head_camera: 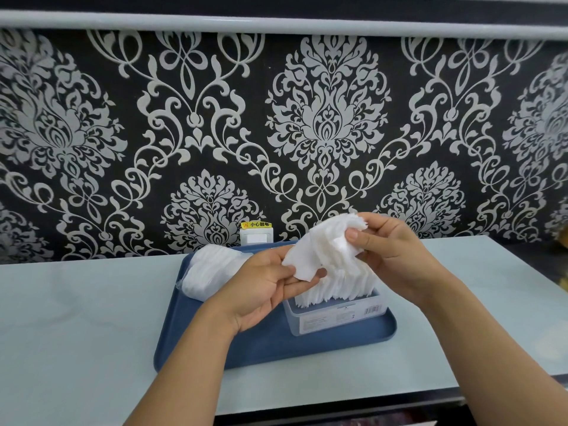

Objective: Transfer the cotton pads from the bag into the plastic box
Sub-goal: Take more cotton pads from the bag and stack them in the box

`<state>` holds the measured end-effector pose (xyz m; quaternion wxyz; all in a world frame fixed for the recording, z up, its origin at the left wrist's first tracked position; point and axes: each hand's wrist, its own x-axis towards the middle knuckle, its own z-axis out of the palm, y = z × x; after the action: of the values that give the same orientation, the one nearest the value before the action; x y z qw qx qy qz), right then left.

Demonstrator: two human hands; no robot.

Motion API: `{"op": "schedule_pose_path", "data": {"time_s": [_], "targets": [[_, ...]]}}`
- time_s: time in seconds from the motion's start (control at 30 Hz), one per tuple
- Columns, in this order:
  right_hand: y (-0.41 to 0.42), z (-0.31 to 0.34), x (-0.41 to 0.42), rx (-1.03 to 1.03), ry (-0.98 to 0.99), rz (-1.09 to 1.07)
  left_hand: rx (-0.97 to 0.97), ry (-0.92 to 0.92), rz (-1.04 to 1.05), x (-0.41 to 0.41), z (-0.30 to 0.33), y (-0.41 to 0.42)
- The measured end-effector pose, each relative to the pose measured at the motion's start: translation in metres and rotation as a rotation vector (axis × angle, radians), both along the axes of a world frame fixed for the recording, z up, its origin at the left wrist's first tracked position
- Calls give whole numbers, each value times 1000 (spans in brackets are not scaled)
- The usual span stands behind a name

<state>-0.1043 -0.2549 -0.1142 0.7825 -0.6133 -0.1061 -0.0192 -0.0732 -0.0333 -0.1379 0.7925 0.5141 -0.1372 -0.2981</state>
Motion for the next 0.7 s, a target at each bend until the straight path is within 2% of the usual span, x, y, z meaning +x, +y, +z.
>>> {"op": "schedule_pose_path", "data": {"time_s": [0.1, 0.2, 0.57, 0.7], "targets": [[4, 0, -1, -157, 20, 37, 64, -42, 17, -2, 2, -1], [11, -5, 2, -300, 28, -30, 77, -64, -38, -7, 4, -3], [13, -6, 4, -359, 33, -36, 26, -72, -70, -9, 3, -4], [15, -8, 4, -372, 3, -57, 32, -65, -10, -9, 1, -9]]}}
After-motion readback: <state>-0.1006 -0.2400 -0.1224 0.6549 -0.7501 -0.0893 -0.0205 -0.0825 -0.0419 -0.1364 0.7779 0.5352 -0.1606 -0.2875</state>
